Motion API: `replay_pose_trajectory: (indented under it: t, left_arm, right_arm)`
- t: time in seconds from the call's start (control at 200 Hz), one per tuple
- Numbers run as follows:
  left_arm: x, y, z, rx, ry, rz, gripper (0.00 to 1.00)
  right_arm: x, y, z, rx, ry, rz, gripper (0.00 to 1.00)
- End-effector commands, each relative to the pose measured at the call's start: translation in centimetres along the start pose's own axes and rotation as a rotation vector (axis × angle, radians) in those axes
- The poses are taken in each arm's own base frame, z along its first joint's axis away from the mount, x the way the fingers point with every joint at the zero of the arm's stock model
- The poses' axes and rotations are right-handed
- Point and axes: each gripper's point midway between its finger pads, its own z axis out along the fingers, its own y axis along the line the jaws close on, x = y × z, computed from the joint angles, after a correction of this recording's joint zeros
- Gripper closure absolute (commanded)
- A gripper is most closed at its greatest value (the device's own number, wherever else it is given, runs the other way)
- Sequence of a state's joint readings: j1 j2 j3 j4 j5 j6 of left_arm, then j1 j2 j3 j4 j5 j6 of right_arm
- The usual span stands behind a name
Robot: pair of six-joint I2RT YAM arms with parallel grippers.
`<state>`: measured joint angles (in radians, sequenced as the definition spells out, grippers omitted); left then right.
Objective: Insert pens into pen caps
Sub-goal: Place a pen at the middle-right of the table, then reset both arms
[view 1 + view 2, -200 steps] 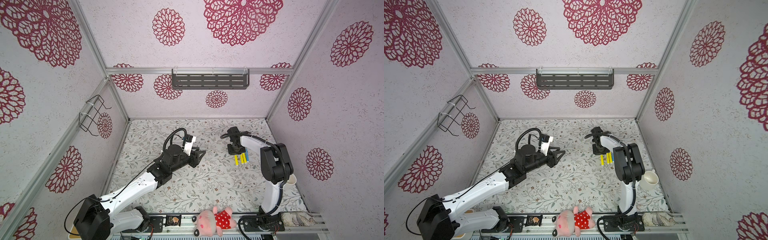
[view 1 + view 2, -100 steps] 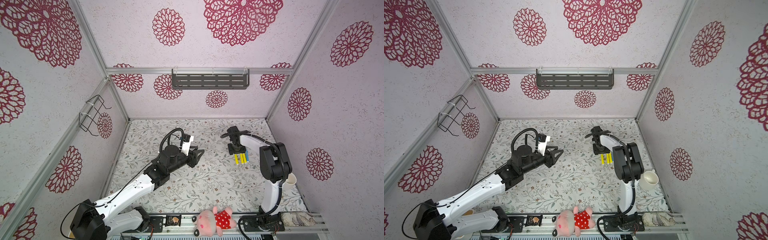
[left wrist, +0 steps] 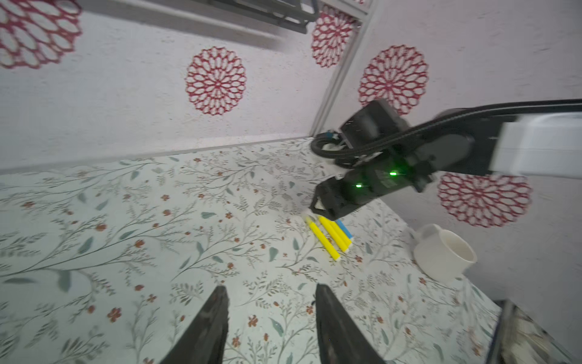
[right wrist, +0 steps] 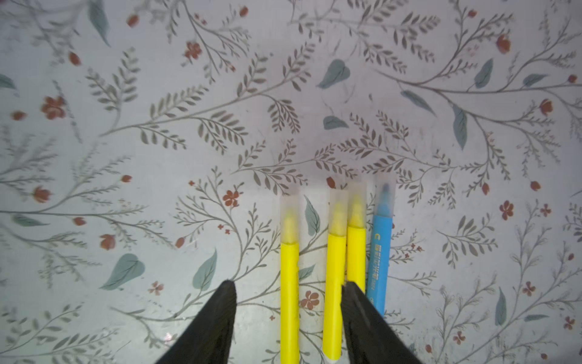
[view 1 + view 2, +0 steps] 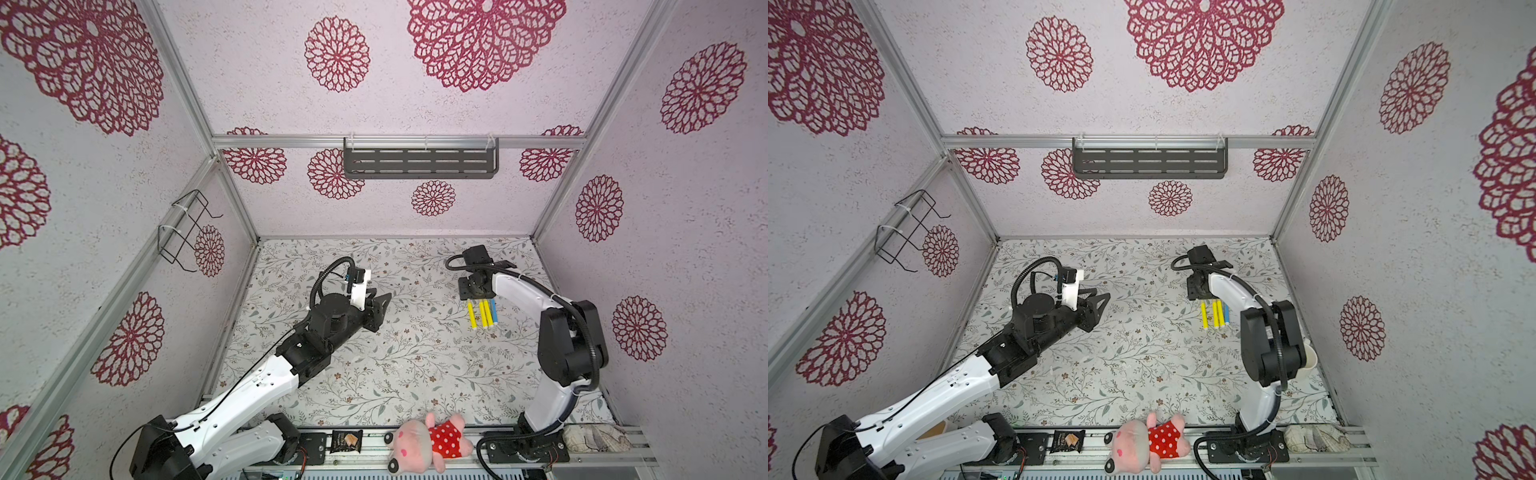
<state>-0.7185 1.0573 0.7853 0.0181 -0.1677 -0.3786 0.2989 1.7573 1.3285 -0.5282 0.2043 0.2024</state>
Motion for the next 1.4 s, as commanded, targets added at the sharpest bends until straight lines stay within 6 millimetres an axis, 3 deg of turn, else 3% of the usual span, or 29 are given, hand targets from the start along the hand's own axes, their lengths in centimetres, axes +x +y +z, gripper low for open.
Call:
replay_pose_trajectory:
  t: [0.0, 0.24, 0.455, 0.74, 1.011, 1.146, 1.316, 1.346, 1.396]
  left_arm:
    - [0.3, 4.8, -0.7, -0.253, -0.017, 0.006, 0.52]
    - [-0.1, 8.2, -2.6, -0.44, -0.079, 0.001, 0.46]
    - [-1.8, 10.7, -5.4, -0.613, -0.141, 0.033, 0.43]
    - [-3.3, 12.2, -7.8, -0.725, -0.194, 0.075, 0.41]
    - [-4.2, 13.4, -10.4, -0.816, -0.26, 0.086, 0.38]
    - [-4.2, 13.9, -11.3, -0.853, -0.269, 0.129, 0.23]
    - [-3.9, 14.5, -12.1, -0.898, -0.269, 0.172, 0.21]
    - [-3.9, 14.6, -12.2, -0.9, -0.273, 0.178, 0.01]
    - [-3.7, 14.8, -12.5, -0.912, -0.286, 0.182, 0.01]
  right_arm:
    - [-3.1, 1.0, -3.3, -0.113, -0.182, 0.021, 0.43]
    - [-4.7, 1.4, -7.0, -0.192, -0.355, 0.032, 0.43]
    - [-5.6, 1.0, -10.8, -0.232, -0.52, 0.041, 0.44]
    - [-6.1, -1.3, -13.8, -0.162, -0.653, 0.077, 0.43]
    - [-4.8, -3.9, -17.3, -0.089, -0.904, 0.094, 0.39]
    - [-3.6, -5.4, -18.3, -0.029, -0.975, 0.13, 0.36]
    - [-2.8, -6.2, -18.4, 0.008, -0.978, 0.131, 0.36]
    - [-2.6, -6.2, -18.5, 0.005, -0.985, 0.132, 0.36]
    - [-2.3, -6.2, -18.5, 0.007, -1.0, 0.127, 0.36]
